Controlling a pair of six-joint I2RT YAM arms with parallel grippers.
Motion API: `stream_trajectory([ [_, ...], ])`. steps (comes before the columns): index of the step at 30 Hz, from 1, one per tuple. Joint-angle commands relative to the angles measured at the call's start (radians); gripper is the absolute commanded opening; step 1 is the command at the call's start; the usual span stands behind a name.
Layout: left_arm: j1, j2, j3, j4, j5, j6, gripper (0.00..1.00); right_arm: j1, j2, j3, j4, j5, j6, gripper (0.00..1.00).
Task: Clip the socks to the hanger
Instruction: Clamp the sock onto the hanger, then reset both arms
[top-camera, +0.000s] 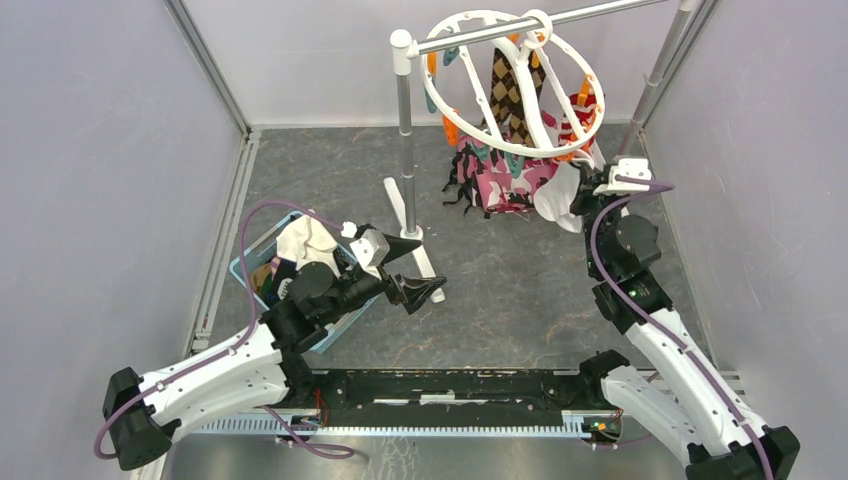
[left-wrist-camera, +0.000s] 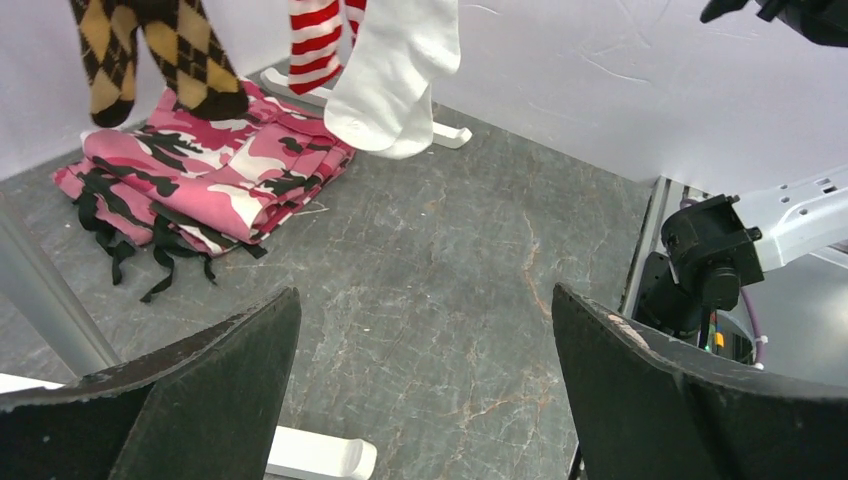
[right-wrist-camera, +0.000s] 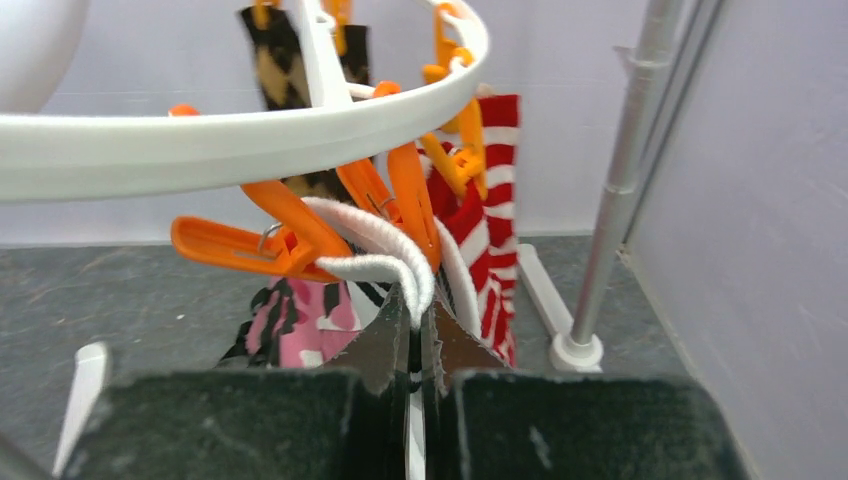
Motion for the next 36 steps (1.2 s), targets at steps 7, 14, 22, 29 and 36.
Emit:
stream_trajectory([
  [7, -0.005, -0.029, -0.015, 0.035, 0.011, 0.053, 1.0, -0.252, 0.126, 0.204, -0.042, -0.148, 0.081, 0.0],
  [14, -0.005, -0.076, -0.036, 0.037, 0.009, 0.031, 1.0, -0.384, 0.274, 0.318, -0.038, -0.319, 0.128, 0.02],
  [22, -0.005, -0.135, -0.068, 0.033, 0.011, -0.01, 1.0, -0.423, 0.265, 0.283, -0.015, -0.43, 0.142, 0.21],
  [29, -0.005, -0.158, -0.075, 0.029, -0.001, -0.018, 1.0, -0.423, 0.197, 0.239, -0.019, -0.434, 0.134, 0.32],
  [36, -0.005, -0.149, -0.061, 0.01, -0.006, -0.007, 1.0, -0.424, 0.129, 0.189, -0.05, -0.448, 0.14, 0.38],
])
